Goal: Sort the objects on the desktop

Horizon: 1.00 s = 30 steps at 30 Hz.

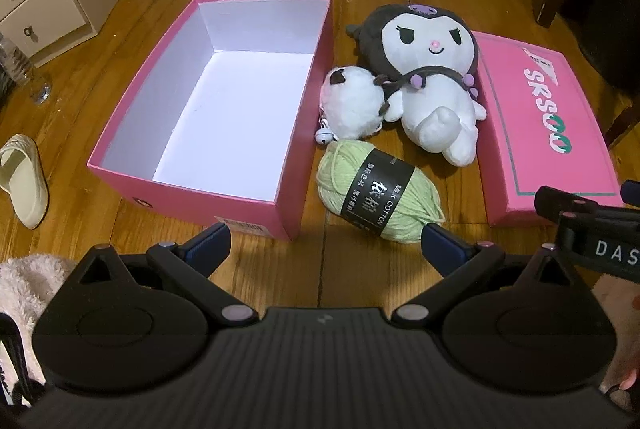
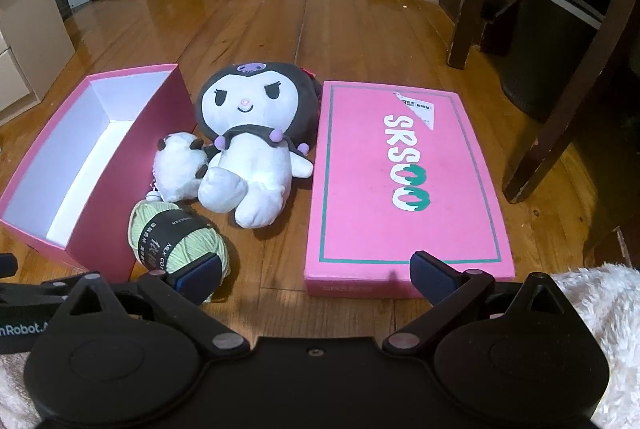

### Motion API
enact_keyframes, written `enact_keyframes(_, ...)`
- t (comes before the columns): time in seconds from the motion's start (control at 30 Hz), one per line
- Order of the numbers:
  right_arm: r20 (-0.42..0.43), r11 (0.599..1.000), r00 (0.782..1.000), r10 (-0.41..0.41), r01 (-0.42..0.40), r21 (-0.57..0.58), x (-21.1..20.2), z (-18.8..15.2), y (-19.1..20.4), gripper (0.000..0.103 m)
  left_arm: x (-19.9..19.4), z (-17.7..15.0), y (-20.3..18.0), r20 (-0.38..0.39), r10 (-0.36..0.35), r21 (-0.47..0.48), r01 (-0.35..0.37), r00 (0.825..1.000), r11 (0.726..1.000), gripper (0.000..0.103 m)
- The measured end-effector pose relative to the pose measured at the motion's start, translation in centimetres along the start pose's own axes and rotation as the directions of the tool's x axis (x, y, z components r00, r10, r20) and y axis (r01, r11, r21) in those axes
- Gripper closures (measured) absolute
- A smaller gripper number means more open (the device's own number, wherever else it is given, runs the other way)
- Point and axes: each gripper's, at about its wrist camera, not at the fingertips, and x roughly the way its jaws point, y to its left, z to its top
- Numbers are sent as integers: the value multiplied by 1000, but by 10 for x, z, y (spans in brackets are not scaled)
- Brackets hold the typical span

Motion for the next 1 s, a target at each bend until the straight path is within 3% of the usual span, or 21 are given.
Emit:
enact_keyframes(0.33, 9, 1000, 1000, -12, 12, -10, 2, -1, 0, 2, -18, -5, 0, 43, -11, 2, 11, 999, 1000, 0)
enact_keyframes(1.0, 8, 1000, 1000, -16, 17, -20, 3, -2, 2, 2, -20, -12, -23, 23, -18, 90, 16, 1000, 996, 0)
